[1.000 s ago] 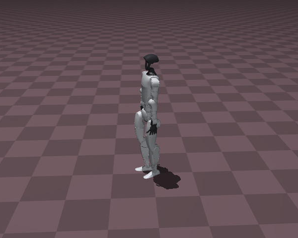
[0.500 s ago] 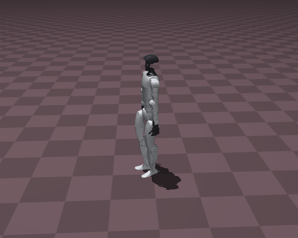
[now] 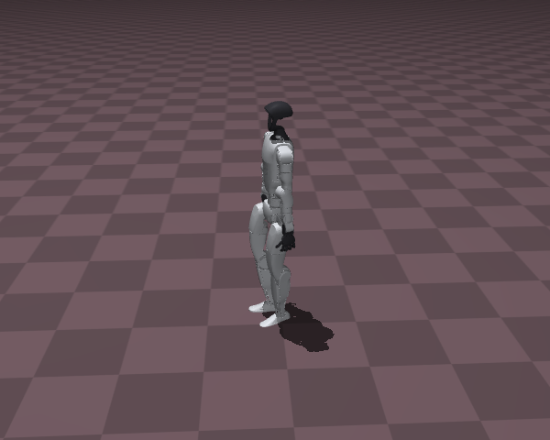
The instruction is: In place motions
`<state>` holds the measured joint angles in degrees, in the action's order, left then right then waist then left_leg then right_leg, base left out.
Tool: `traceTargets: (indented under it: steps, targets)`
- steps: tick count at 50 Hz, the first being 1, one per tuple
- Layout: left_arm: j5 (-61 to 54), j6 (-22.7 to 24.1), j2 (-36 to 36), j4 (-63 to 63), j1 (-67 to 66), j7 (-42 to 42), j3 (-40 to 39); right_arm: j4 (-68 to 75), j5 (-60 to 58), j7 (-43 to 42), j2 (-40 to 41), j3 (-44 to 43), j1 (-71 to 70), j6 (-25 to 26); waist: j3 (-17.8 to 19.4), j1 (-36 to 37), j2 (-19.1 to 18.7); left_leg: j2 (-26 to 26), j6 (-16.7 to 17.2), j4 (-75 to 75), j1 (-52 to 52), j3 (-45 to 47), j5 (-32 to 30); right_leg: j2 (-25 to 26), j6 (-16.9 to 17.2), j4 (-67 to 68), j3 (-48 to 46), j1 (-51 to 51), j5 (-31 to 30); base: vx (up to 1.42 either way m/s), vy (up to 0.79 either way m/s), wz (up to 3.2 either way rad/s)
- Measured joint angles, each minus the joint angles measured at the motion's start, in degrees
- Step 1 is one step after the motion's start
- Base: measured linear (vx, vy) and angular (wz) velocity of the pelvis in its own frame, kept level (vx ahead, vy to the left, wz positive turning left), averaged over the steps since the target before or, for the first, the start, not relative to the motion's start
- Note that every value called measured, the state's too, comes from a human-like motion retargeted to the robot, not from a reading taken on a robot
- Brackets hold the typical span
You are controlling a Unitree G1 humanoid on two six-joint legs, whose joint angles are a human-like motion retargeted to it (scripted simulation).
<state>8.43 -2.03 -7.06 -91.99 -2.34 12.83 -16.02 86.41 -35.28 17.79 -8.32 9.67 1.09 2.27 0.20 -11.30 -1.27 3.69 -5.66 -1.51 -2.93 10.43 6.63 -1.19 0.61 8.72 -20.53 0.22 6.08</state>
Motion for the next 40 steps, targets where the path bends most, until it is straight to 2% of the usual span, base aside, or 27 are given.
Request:
traceTargets:
  steps: [40]
  targets:
    - [-0.5,0.0,0.2,-0.8,1.2,-0.5,-0.4,0.1,0.1,0.0,0.1,0.4,0.1,0.1,0.0,-1.3,-0.1,-0.5,0.6,0.1,0.5,-1.1,-0.5,0.3,-1.3,-0.5,-1.2,0.0,0.5,0.0,0.0,0.0]
